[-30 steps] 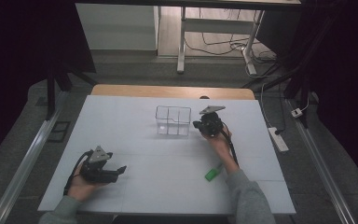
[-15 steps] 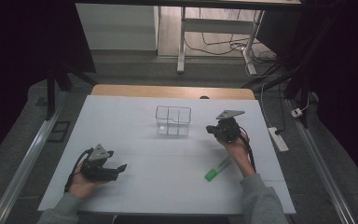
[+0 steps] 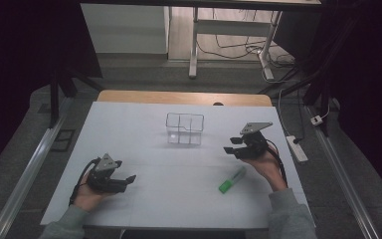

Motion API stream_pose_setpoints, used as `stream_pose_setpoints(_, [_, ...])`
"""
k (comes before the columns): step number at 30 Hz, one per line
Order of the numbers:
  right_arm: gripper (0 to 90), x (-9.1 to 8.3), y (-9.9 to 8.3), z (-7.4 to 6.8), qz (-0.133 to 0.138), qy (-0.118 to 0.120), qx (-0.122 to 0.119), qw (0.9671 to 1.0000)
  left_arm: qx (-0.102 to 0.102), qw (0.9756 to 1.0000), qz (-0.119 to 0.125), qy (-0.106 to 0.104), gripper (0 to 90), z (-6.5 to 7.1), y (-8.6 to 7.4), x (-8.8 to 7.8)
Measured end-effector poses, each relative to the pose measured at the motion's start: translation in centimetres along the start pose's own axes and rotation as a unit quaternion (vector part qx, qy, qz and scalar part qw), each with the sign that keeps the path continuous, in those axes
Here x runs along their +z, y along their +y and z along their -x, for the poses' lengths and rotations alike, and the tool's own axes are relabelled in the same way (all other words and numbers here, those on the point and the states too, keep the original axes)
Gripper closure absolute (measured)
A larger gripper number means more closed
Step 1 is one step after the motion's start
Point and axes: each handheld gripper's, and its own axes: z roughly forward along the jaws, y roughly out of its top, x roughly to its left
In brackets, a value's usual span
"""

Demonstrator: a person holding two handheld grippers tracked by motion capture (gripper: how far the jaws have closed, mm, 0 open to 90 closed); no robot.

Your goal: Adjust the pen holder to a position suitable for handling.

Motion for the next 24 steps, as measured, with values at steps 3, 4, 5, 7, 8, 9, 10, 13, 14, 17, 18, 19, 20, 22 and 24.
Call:
stream_pose_setpoints(3, [44.8, -0.5, -0.2, -0.2, 0.0, 0.007, -0.009, 0.9999, -0.001, 1.0, -0.001, 0.001, 22.1, 0.0, 0.0, 0.0])
stream_pose_setpoints(4, [43.8, -0.8, -0.3, -0.3, 0.001, 0.012, -0.012, 0.9999, -0.001, 1.0, -0.001, 0.001, 22.1, 0.0, 0.0, 0.0])
stream_pose_setpoints(5, [42.9, -1.0, -0.3, -0.4, -0.001, 0.014, -0.018, 0.9997, -0.001, 1.0, -0.001, 0.001, 22.1, 0.0, 0.0, 0.0])
stream_pose_setpoints(7, [41.4, -1.5, -0.5, -0.6, -0.003, 0.021, -0.026, 0.9994, -0.002, 1.0, -0.002, 0.002, 22.1, 0.0, 0.0, 0.0])
stream_pose_setpoints(8, [40.7, -1.7, -0.6, -0.6, -0.004, 0.028, -0.031, 0.9991, -0.002, 1.0, -0.002, 0.002, 22.1, 0.0, 0.0, 0.0])
stream_pose_setpoints(9, [39.9, -1.8, -0.7, -0.6, -0.007, 0.03, -0.035, 0.9989, -0.002, 1.0, -0.001, 0.002, 22.0, 0.0, 0.0, 0.0])
stream_pose_setpoints(10, [39.3, -2.0, -0.8, -0.7, -0.007, 0.035, -0.037, 0.9987, -0.002, 1.0, -0.001, 0.002, 22.0, 0.0, 0.0, 0.0])
stream_pose_setpoints(13, [36.9, -2.4, -1.0, -1.0, -0.017, 0.056, -0.054, 0.9969, -0.004, 1.0, -0.003, 0.003, 22.0, -0.1, 0.0, 0.1])
stream_pose_setpoints(14, [36.3, -2.4, -1.0, -1.1, -0.022, 0.065, -0.059, 0.9959, -0.003, 1.0, -0.004, 0.003, 22.0, -0.1, 0.0, 0.1])
stream_pose_setpoints(17, [34.6, -2.5, -1.1, -1.4, -0.03, 0.08, -0.072, 0.9937, -0.003, 1.0, -0.004, 0.003, 22.0, -0.1, 0.0, 0.1])
stream_pose_setpoints(18, [33.8, -2.4, -1.1, -1.5, -0.036, 0.086, -0.079, 0.9926, -0.003, 1.0, -0.003, 0.003, 22.0, 0.0, 0.0, 0.1])
stream_pose_setpoints(19, [33.0, -2.4, -1.1, -1.6, -0.038, 0.091, -0.084, 0.9916, -0.003, 1.0, -0.004, 0.003, 22.0, 0.0, 0.0, 0.1])
stream_pose_setpoints(20, [32.4, -2.4, -1.1, -1.7, -0.043, 0.094, -0.092, 0.9904, -0.002, 1.0, -0.004, 0.003, 22.0, 0.0, 0.0, 0.1])
stream_pose_setpoints(22, [31.7, -2.3, -1.1, -2.0, -0.05, 0.098, -0.102, 0.9887, -0.001, 1.0, -0.004, 0.003, 22.0, 0.0, 0.0, 0.1])
stream_pose_setpoints(24, [31.6, -2.4, -1.0, -2.2, -0.055, 0.104, -0.113, 0.9866, -0.001, 1.0, -0.004, 0.003, 22.0, 0.0, 0.0, 0.1])
